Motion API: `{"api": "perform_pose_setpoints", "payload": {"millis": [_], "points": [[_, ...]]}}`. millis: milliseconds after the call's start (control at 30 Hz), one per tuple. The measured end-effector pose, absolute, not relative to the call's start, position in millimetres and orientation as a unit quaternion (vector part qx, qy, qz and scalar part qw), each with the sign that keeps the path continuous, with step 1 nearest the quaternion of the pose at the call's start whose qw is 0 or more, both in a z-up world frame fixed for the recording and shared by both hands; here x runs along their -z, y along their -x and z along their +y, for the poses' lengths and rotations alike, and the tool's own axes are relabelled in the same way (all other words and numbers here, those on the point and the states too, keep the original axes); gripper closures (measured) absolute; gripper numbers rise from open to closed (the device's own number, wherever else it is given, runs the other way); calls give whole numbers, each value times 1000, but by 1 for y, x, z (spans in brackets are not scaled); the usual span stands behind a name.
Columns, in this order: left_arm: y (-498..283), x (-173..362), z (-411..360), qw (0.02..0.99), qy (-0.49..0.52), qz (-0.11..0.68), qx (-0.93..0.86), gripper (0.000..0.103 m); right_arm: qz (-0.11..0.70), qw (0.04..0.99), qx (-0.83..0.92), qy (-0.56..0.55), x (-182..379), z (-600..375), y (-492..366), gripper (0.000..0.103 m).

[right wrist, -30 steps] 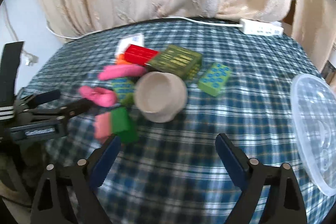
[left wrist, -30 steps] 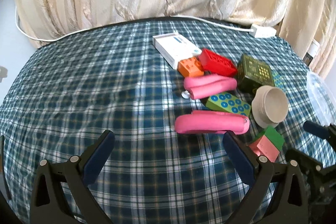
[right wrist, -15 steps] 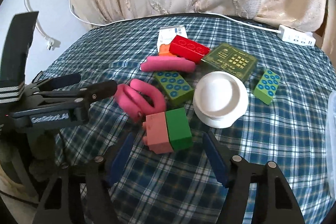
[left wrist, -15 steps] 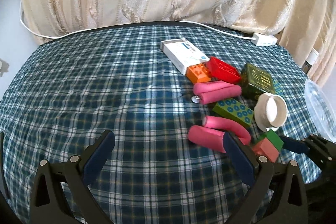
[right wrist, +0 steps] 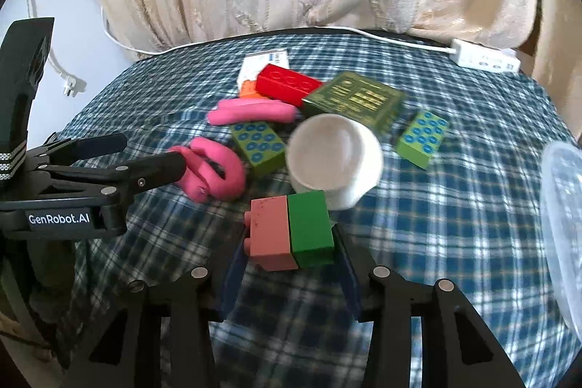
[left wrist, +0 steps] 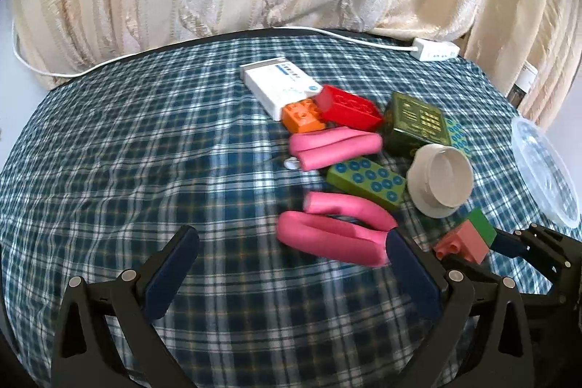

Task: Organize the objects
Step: 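Grasp the pink foam tube with the left gripper while the right gripper holds the pink-and-green block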

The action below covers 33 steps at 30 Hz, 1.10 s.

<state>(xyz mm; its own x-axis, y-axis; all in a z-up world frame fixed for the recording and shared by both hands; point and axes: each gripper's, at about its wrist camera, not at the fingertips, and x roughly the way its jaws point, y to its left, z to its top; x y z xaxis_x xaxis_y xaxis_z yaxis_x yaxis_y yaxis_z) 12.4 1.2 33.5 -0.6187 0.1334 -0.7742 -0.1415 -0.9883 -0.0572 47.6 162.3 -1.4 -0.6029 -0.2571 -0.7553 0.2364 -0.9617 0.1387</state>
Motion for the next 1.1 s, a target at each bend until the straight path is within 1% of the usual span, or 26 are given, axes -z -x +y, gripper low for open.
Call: {"api": "perform_pose_setpoints", "payload": {"millis": [167, 733, 800, 867, 900, 1100], "points": [[-8, -29, 17, 85, 436, 16, -896, 0, -34, 134, 896, -422, 2, 177, -53, 55], [11, -3, 24, 88, 477, 20, -874, 1, -54, 146, 892, -425, 5, 181, -54, 55], [11, -5, 24, 88, 473, 20, -876, 4, -54, 145, 892, -425, 5, 181, -54, 55], [10, -6, 25, 87, 467, 24, -879, 13, -55, 146, 892, -424, 5, 181, -54, 55], [9, -7, 25, 86, 465, 26, -881, 15, -55, 146, 892, -424, 5, 181, -54, 55], [8, -8, 23, 91, 460, 21, -883, 17, -58, 143, 894, -421, 4, 183, -54, 55]]}}
